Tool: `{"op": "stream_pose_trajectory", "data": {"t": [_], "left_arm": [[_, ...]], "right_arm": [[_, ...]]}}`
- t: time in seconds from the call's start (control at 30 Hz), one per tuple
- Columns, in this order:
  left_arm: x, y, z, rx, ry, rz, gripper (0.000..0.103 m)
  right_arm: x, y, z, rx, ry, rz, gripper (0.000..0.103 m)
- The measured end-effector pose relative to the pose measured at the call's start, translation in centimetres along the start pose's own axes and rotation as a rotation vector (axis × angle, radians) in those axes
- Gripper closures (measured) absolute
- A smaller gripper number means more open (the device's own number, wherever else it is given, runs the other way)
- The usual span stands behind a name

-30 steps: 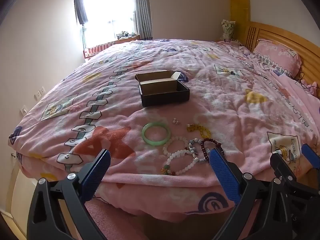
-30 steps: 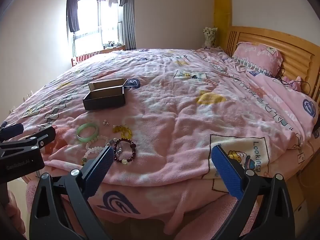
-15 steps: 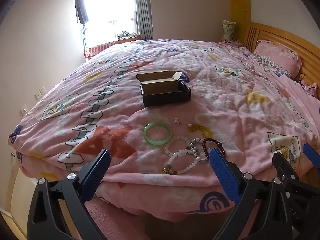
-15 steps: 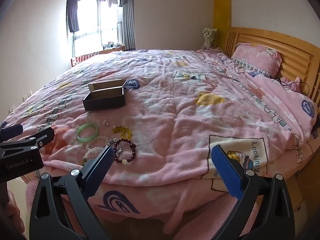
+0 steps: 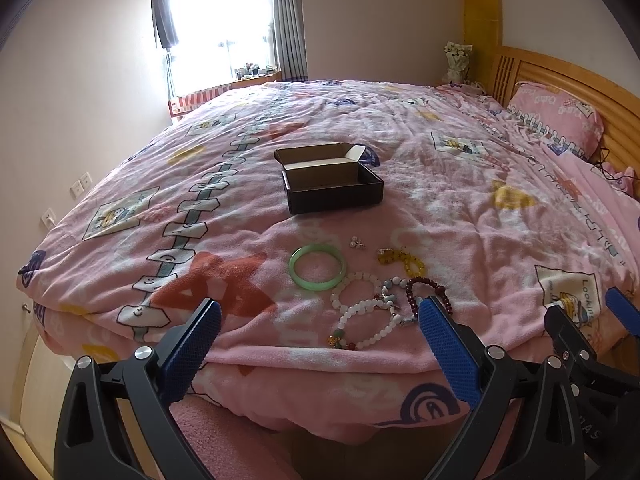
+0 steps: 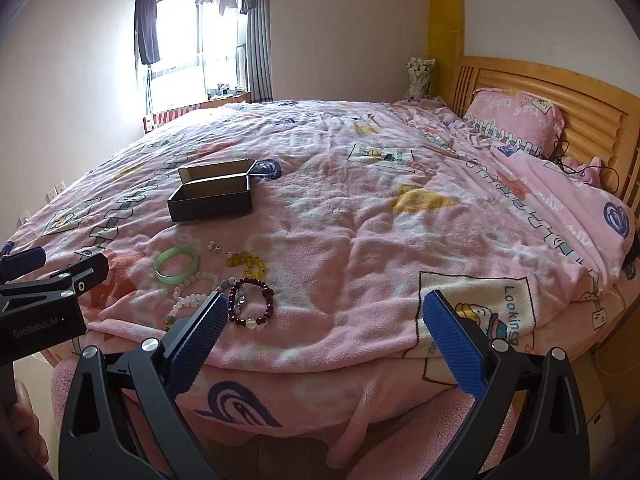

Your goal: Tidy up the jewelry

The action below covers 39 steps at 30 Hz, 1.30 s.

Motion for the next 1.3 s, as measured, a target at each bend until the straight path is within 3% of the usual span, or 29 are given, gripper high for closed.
{"op": "stream_pose_trajectory", "data": {"t": [1.3], "left_arm": [[-0.21, -0.27, 0.08, -0.003, -0.004, 0.001, 0.006]], "right_arm": [[-0.01, -0.48, -0.10, -0.009, -0.004, -0.001, 0.007]]}}
Point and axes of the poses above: each gripper's, at about its wrist camera, not at the fingertips, and x roughly the way its jaws point, y to its right, z to its underside, the point moved 4 cm from there along x, roughly the way its jaws point, and after that the axes turned 10 degrees about x, right-handed, at the moved point
